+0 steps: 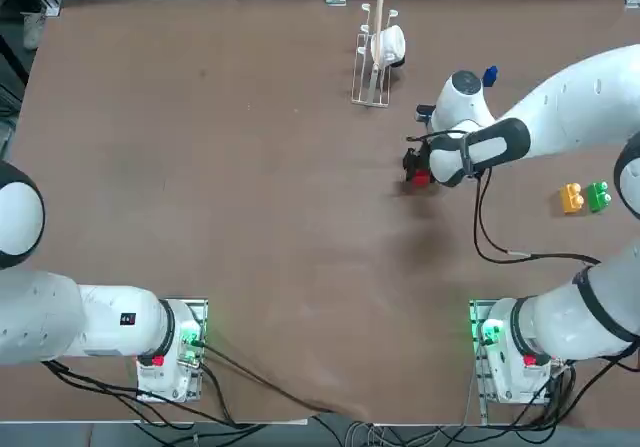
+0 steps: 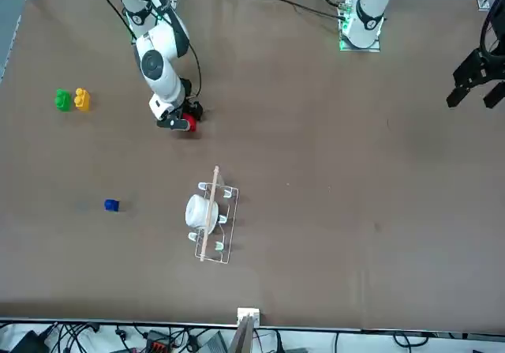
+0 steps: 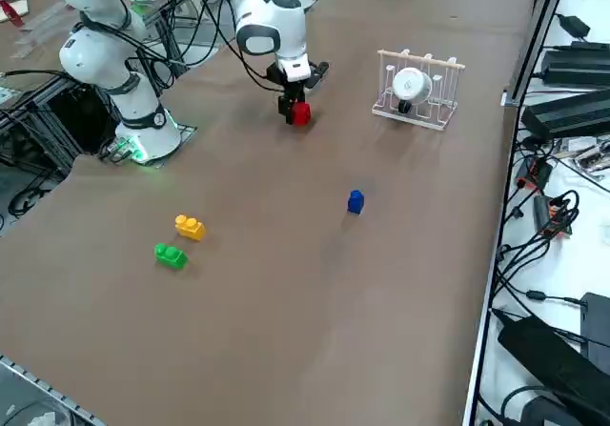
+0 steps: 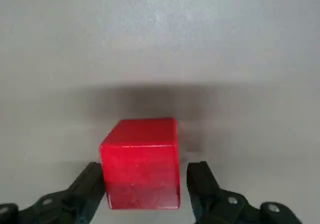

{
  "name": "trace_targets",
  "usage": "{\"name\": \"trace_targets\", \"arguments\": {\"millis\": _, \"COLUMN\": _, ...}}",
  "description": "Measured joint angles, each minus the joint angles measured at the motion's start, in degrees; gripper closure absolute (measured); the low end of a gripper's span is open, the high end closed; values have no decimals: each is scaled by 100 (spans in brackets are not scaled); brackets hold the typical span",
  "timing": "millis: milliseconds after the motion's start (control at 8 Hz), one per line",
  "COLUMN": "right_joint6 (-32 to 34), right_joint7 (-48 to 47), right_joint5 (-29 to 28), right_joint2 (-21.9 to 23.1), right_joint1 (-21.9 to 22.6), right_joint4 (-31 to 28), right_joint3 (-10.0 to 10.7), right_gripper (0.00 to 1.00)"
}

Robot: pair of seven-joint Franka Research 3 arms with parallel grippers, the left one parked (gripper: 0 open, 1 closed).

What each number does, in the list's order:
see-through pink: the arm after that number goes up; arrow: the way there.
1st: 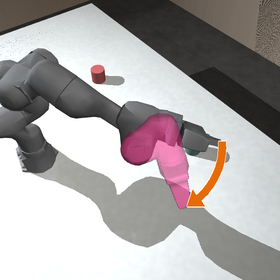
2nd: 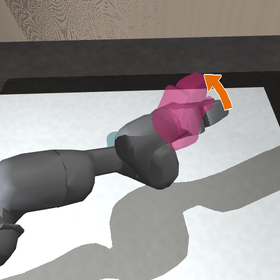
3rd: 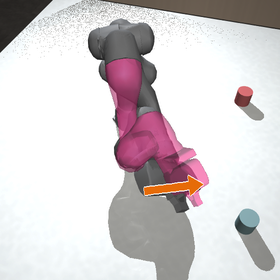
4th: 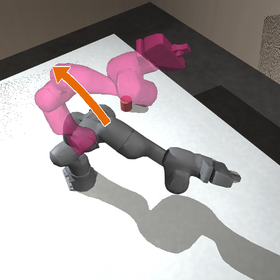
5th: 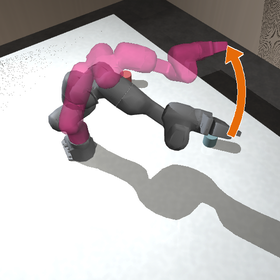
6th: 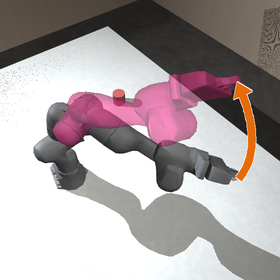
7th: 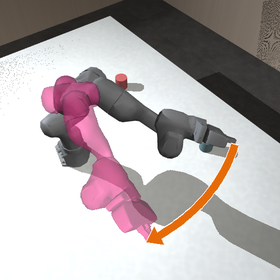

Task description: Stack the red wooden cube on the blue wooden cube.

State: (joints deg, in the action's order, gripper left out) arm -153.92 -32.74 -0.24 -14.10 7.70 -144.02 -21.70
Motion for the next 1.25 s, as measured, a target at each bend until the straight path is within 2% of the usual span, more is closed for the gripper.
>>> {"name": "trace_targets", "arguments": {"millis": 250, "right_joint6": -1, "right_joint7": 0, "right_joint5": 0, "right_joint2": -45, "right_joint1": 0, "right_joint4": 0, "right_joint3": 0, "right_gripper": 14}}
{"name": "trace_targets", "arguments": {"millis": 375, "right_joint6": -1, "right_joint7": 0, "right_joint5": 0, "right_joint2": -31, "right_joint1": -1, "right_joint4": 1, "right_joint3": 0, "right_gripper": 30}}
{"name": "trace_targets", "arguments": {"millis": 750, "right_joint6": -75, "right_joint7": 6, "right_joint5": 22, "right_joint2": 8, "right_joint1": 0, "right_joint4": 31, "right_joint3": -4, "right_gripper": 30}}
{"name": "trace_targets", "arguments": {"millis": 1125, "right_joint6": -37, "right_joint7": 163, "right_joint5": 41, "right_joint2": 465, "right_joint1": -44, "right_joint4": 240, "right_joint3": 13, "right_gripper": 30}}
{"name": "trace_targets", "arguments": {"millis": 1250, "right_joint6": 206, "right_joint7": 416, "right_joint5": 43, "right_joint2": 619, "right_joint1": -133, "right_joint4": 436, "right_joint3": 74, "right_gripper": 30}}
